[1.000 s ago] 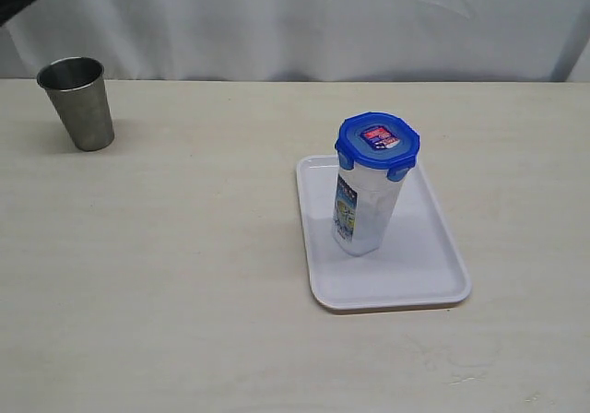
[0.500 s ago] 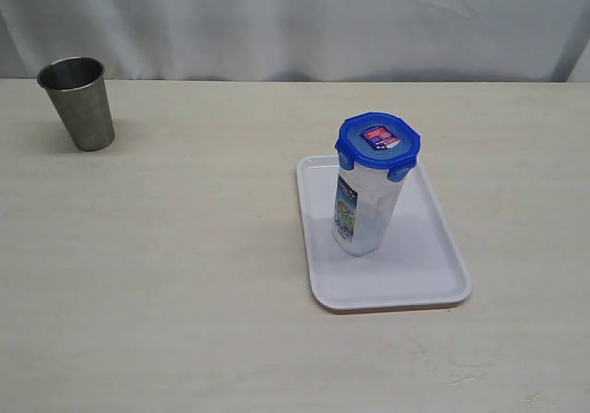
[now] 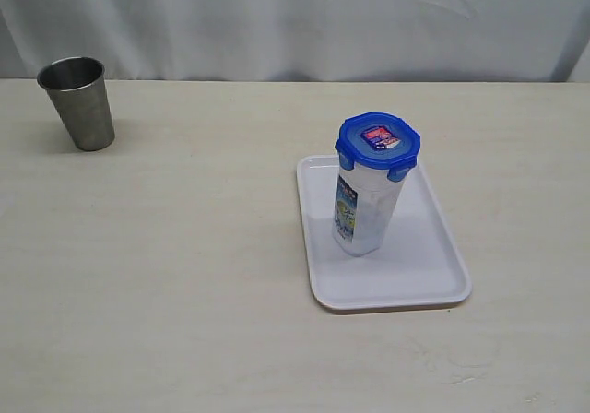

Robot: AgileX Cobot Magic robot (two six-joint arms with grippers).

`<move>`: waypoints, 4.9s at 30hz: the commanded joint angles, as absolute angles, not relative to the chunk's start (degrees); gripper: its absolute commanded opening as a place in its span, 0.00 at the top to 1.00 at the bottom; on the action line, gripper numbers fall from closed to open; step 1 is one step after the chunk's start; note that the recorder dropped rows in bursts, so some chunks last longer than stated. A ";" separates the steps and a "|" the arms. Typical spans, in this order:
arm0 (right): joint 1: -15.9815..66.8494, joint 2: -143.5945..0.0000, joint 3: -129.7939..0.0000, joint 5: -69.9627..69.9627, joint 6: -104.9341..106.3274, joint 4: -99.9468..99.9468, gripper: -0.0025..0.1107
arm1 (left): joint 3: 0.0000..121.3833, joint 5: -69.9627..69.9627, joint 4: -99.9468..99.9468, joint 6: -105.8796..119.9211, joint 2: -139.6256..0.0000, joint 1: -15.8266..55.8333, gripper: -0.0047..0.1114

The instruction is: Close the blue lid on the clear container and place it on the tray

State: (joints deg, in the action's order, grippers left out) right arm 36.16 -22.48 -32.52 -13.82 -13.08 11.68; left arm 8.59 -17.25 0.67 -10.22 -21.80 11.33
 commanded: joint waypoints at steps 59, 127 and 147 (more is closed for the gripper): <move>35.87 -22.26 -32.17 -13.53 -13.27 11.35 0.94 | 0.00 8.82 0.97 -2.85 0.00 3.07 0.96; 35.87 -21.86 -22.45 9.37 5.27 4.31 0.94 | 0.00 18.11 2.58 -1.04 0.00 3.07 0.96; 1.20 0.00 -0.87 14.27 3.47 4.11 0.94 | 0.00 18.11 2.80 -1.04 0.00 3.07 0.96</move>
State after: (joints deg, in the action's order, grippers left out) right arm 2.20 -0.30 -2.49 15.30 4.27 3.67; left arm 0.17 18.41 2.64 -1.15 -0.13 3.38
